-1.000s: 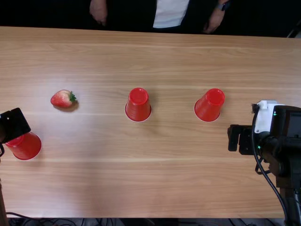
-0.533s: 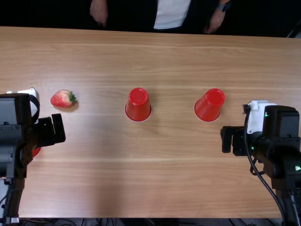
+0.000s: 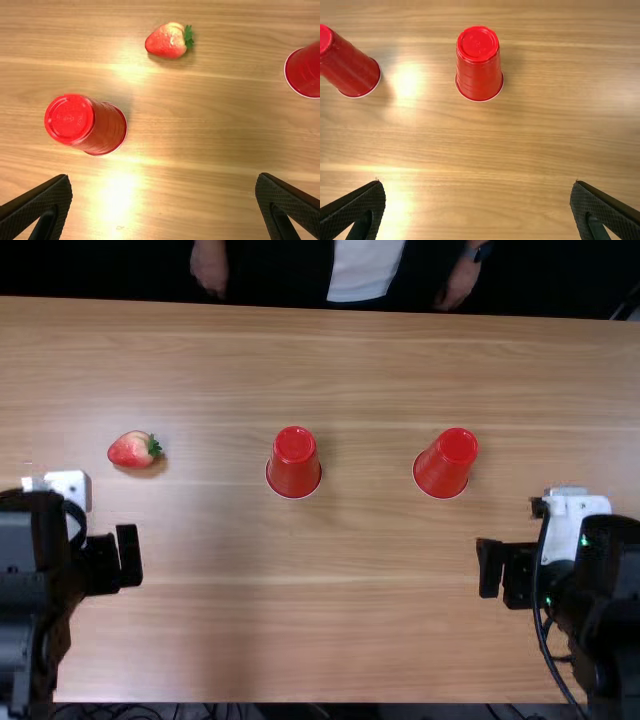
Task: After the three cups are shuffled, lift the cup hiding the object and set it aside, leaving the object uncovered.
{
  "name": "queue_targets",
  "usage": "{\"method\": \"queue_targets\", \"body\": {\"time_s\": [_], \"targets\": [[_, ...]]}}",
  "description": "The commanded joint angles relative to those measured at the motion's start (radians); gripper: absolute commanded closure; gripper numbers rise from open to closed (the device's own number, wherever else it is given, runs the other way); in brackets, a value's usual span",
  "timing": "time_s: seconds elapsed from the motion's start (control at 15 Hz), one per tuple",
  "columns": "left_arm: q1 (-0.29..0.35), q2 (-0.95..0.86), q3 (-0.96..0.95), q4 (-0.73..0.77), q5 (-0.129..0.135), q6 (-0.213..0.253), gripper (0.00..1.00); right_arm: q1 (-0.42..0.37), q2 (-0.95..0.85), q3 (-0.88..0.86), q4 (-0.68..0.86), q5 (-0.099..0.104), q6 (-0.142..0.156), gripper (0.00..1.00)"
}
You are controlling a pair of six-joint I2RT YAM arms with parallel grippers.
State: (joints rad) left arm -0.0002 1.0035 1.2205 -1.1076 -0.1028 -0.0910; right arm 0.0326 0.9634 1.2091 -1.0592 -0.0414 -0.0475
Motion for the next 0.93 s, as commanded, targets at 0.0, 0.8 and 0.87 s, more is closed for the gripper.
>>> {"method": "queue_targets", "body": {"time_s": [0.0,0.8,0.87], "targets": [[-0.003,-0.106,-0.104,0.029,-0.009,0.01,0.0,0.007,-0.107,-0.056,0.011,-0.001,0.013,0.0],[0.009,-1.003,-0.958,0.456,-0.009,-0.005,0.0,-0.057,-0.963,-0.649,0.112,0.005,0.084,0.0],[0.009,-1.003,-0.966,0.478,-0.009,-0.005,0.0,-0.077,-0.963,-0.665,0.114,0.005,0.086,0.0]]}}
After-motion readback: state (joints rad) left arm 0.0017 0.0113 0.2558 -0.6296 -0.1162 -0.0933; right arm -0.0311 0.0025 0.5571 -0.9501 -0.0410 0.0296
